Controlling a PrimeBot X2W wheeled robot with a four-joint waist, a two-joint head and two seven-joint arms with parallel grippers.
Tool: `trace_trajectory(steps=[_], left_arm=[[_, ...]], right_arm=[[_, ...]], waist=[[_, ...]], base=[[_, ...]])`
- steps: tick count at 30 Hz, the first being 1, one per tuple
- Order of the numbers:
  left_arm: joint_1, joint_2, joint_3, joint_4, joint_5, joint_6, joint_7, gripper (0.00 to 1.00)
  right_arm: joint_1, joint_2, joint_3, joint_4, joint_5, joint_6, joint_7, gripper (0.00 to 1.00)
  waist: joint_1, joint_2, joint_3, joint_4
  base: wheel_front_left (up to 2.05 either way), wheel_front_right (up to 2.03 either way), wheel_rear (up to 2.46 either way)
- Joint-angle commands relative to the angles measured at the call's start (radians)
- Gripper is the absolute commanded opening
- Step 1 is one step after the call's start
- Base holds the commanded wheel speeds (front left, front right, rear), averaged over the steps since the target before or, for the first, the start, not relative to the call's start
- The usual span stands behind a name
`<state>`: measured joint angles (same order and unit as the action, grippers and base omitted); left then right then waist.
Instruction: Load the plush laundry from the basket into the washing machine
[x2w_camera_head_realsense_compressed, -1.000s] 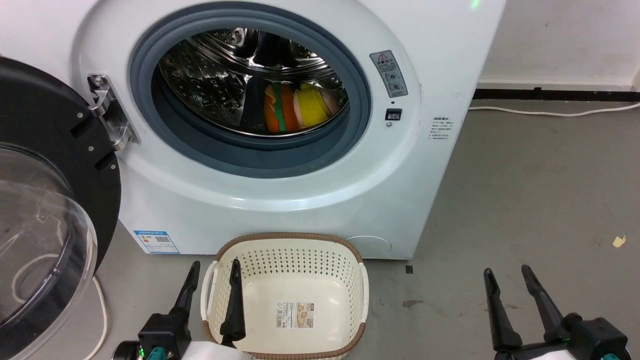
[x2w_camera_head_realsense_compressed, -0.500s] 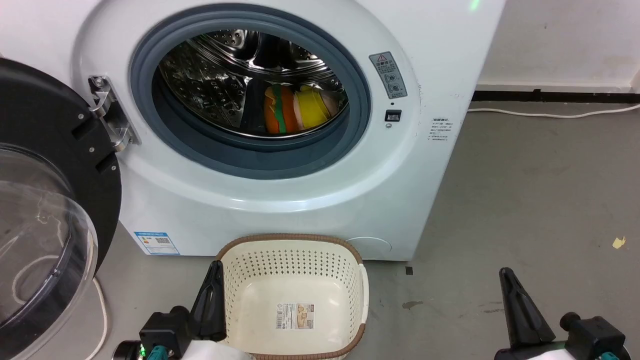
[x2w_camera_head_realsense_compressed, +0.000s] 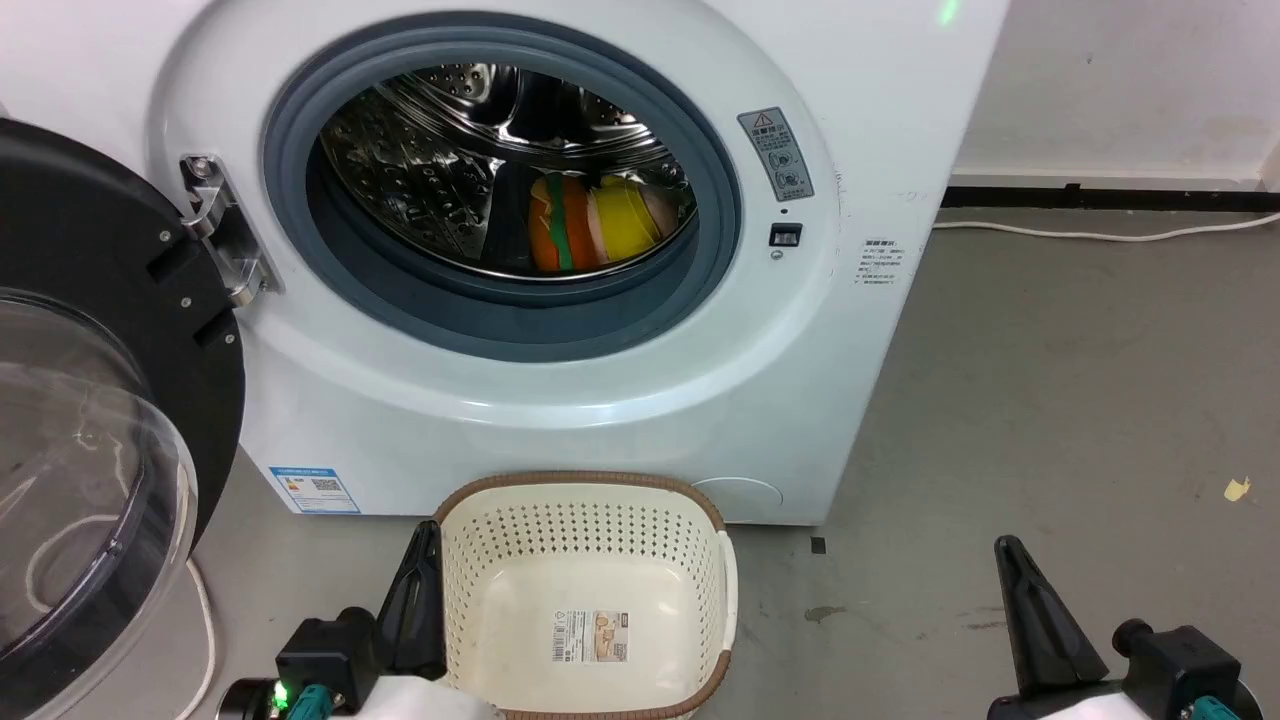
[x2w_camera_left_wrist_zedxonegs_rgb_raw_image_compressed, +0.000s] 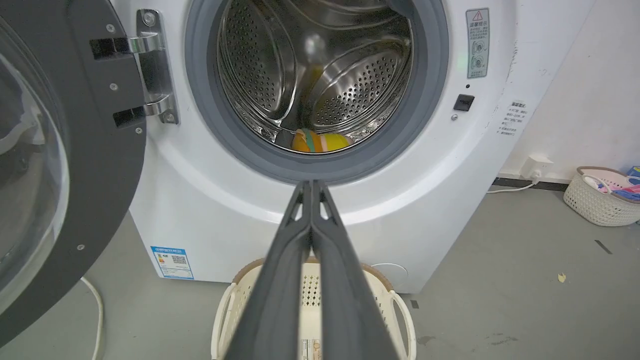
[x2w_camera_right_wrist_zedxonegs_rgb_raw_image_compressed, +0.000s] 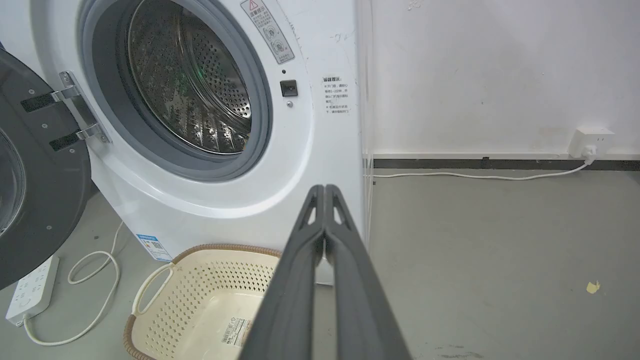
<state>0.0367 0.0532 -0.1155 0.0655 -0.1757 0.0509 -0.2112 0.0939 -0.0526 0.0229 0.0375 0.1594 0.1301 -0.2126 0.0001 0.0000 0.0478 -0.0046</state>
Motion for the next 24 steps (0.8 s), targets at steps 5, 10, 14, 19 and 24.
trace_trajectory(steps=[5, 10, 14, 19, 24], left_arm=[[-0.008, -0.001, 0.009, -0.009, 0.017, -0.003, 0.013, 0.0], [-0.009, -0.001, 0.014, -0.012, 0.025, -0.006, 0.023, 0.0], [-0.011, -0.001, 0.019, -0.014, 0.032, -0.008, 0.031, 0.0], [-0.012, -0.001, 0.024, -0.017, 0.04, -0.01, 0.042, 0.0], [-0.014, -0.001, 0.03, -0.02, 0.048, -0.013, 0.052, 0.0]], right_arm=[[-0.018, 0.001, -0.003, -0.006, -0.012, 0.0, 0.014, 0.0], [-0.022, 0.001, -0.004, -0.008, -0.02, 0.0, 0.024, 0.0], [-0.025, 0.001, -0.005, -0.009, -0.026, 0.0, 0.032, 0.0], [-0.029, 0.001, -0.006, -0.011, -0.034, 0.0, 0.042, 0.0], [-0.033, 0.001, -0.007, -0.012, -0.041, 0.0, 0.053, 0.0]], waist=[[0.0, 0.0, -0.002, 0.0], [0.0, 0.0, -0.005, 0.0], [0.0, 0.0, -0.006, 0.001], [0.0, 0.0, -0.009, 0.001], [0.0, 0.0, -0.011, 0.001]], base=[[0.0, 0.0, 0.0], [0.0, 0.0, 0.0], [0.0, 0.0, 0.0], [0.0, 0.0, 0.0], [0.0, 0.0, 0.0]])
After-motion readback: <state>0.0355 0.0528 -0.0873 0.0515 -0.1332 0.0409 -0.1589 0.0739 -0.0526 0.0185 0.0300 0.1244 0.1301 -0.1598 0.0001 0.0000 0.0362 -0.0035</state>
